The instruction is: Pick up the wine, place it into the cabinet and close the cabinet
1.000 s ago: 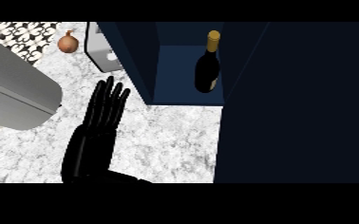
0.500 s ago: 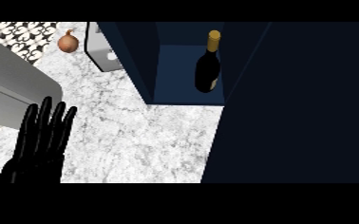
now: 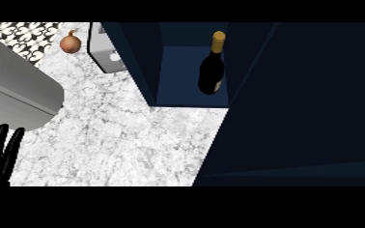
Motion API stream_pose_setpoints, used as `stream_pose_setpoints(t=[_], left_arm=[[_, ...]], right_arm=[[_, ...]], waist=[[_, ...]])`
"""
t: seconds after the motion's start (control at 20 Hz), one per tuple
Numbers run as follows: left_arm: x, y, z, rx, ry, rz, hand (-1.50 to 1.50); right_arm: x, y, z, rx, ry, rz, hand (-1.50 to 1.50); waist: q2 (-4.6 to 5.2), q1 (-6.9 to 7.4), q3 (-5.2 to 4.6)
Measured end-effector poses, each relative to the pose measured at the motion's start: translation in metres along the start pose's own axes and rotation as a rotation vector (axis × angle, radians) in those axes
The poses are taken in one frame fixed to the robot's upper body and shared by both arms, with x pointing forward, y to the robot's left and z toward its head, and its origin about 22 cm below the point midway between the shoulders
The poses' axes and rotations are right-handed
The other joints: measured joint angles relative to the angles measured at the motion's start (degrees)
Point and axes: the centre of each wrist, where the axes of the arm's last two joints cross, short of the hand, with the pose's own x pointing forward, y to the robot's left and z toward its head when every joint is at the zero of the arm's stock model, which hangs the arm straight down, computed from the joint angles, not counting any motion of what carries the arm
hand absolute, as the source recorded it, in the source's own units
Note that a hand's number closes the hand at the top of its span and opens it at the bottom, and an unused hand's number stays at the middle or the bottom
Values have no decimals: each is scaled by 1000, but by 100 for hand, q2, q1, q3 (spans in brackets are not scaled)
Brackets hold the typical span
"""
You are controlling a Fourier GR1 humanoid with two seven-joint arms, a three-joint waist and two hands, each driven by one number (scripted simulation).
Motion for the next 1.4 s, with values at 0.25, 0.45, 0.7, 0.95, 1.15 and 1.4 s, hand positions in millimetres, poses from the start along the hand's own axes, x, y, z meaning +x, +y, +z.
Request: stream_pose_setpoints(t=[0.25, 0.45, 0.7, 0.95, 1.15, 1.4], left_arm=[[20, 29, 6, 1, -8, -18, -150], [32, 37, 6, -14, -17, -17, -150], [45, 50, 3, -34, -12, -8, -150], [52, 58, 0, -41, -17, -4, -150], [55, 66, 2, -46, -6, -1, -150], [61, 69, -3, -57, 16, -2, -150]], right_arm=[[6, 24, -26, 1, -31, 54, 150], [10, 30, -42, -14, -44, 118, 150], [11, 34, -88, -52, -50, 145, 150], [14, 27, -136, -104, -34, 175, 150], [16, 11, -168, -147, -30, 184, 150], [13, -20, -200, -199, -23, 222, 150]], waist=[[-3, 20, 0], [6, 21, 0], [20, 67, 1], [31, 73, 2], [36, 59, 4], [45, 16, 7]])
